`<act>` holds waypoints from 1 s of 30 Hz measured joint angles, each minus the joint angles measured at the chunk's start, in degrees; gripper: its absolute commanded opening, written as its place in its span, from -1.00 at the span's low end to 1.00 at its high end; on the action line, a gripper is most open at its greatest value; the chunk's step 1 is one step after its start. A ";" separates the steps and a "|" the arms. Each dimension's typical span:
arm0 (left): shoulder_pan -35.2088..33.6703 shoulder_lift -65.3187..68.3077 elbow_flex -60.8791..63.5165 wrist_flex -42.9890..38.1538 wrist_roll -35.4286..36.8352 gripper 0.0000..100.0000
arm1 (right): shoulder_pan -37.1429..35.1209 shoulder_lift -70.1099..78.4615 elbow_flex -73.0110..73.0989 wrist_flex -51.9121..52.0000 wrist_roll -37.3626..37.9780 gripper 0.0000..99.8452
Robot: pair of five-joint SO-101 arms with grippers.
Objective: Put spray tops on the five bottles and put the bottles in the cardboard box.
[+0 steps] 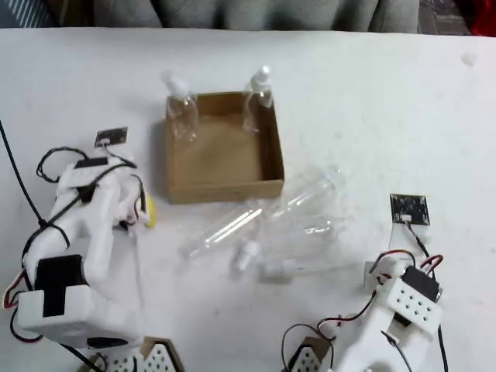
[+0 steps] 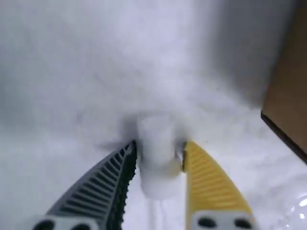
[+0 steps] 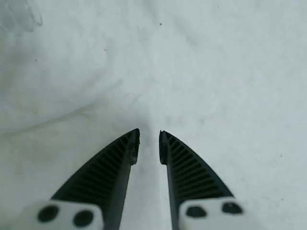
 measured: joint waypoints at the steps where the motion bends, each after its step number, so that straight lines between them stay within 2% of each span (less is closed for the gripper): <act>1: 0.00 0.00 -0.09 0.00 -1.05 -0.93 | 0.00 0.00 0.00 0.00 0.00 -0.92; 19: -0.09 0.09 -0.35 0.62 -8.18 -0.96 | 0.18 0.00 -1.32 0.09 0.53 -0.92; 22: -0.18 0.09 -0.62 1.49 -10.11 -0.96 | 0.79 0.00 -5.80 1.58 5.01 -0.92; 27: -0.26 0.44 -0.97 1.85 -10.81 -0.96 | 0.44 0.00 -16.79 10.64 12.04 -0.91; 30: -0.26 0.62 -0.97 1.85 -10.90 -0.96 | -2.20 0.00 -24.09 17.14 16.88 -0.79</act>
